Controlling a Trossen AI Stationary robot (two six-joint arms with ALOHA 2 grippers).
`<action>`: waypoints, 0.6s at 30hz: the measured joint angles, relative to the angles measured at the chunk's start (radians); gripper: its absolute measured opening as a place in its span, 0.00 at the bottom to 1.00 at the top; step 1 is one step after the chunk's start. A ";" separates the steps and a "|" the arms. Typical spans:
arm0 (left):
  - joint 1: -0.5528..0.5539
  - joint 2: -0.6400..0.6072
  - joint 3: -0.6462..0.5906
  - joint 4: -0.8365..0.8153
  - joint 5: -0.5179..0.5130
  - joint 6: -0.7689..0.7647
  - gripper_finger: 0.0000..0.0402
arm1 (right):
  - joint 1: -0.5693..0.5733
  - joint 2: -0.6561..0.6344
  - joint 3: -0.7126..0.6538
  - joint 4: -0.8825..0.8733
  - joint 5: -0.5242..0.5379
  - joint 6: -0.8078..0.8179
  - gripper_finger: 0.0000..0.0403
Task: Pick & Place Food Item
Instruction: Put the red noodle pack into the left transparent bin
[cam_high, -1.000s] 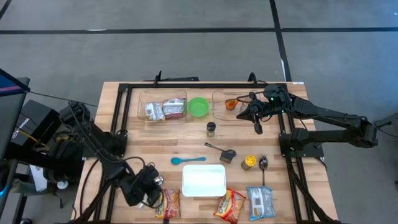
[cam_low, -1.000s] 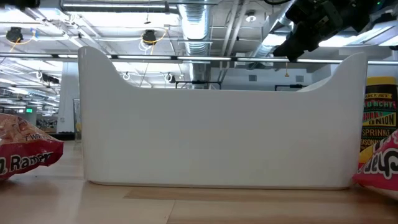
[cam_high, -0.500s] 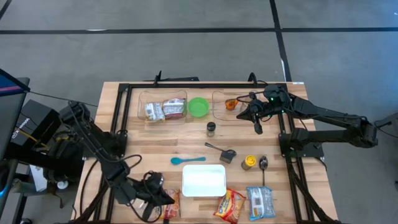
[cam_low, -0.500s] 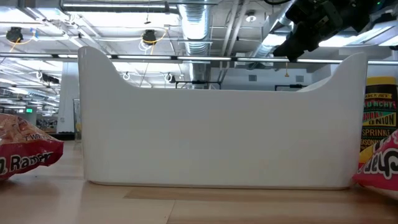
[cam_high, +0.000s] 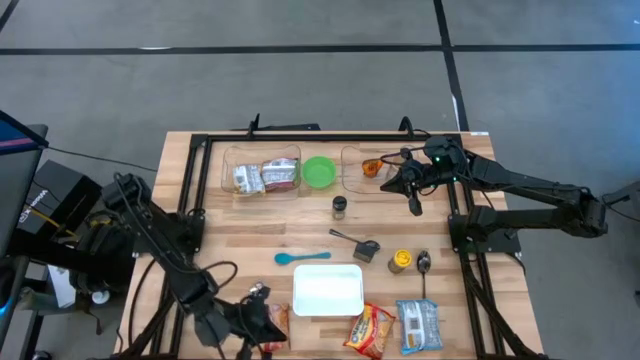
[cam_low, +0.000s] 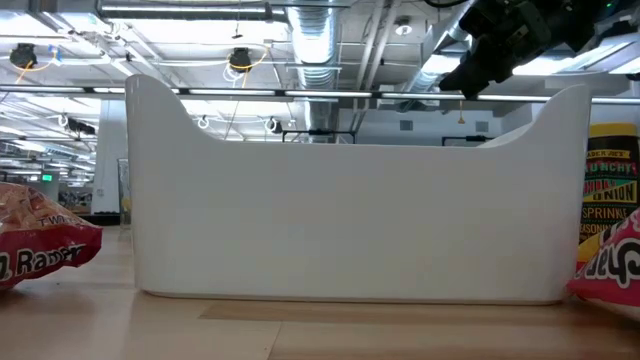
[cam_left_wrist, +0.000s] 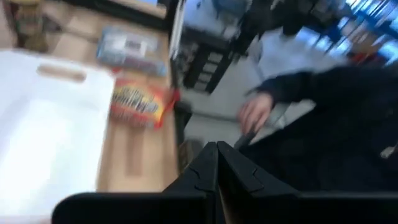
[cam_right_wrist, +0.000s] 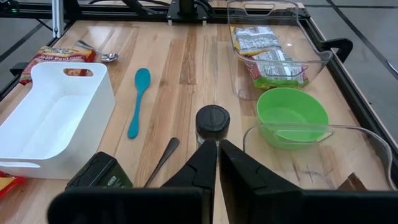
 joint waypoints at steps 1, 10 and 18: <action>-0.003 0.001 0.000 -0.034 0.005 -0.014 0.00 | 0.000 0.000 0.000 0.000 0.000 0.000 0.03; -0.007 -0.001 0.002 -0.596 0.162 -0.439 0.00 | 0.000 0.000 0.000 0.000 0.000 0.000 0.03; 0.010 -0.002 -0.005 -0.759 0.317 -0.370 0.00 | 0.000 0.000 0.000 0.000 0.000 0.000 0.03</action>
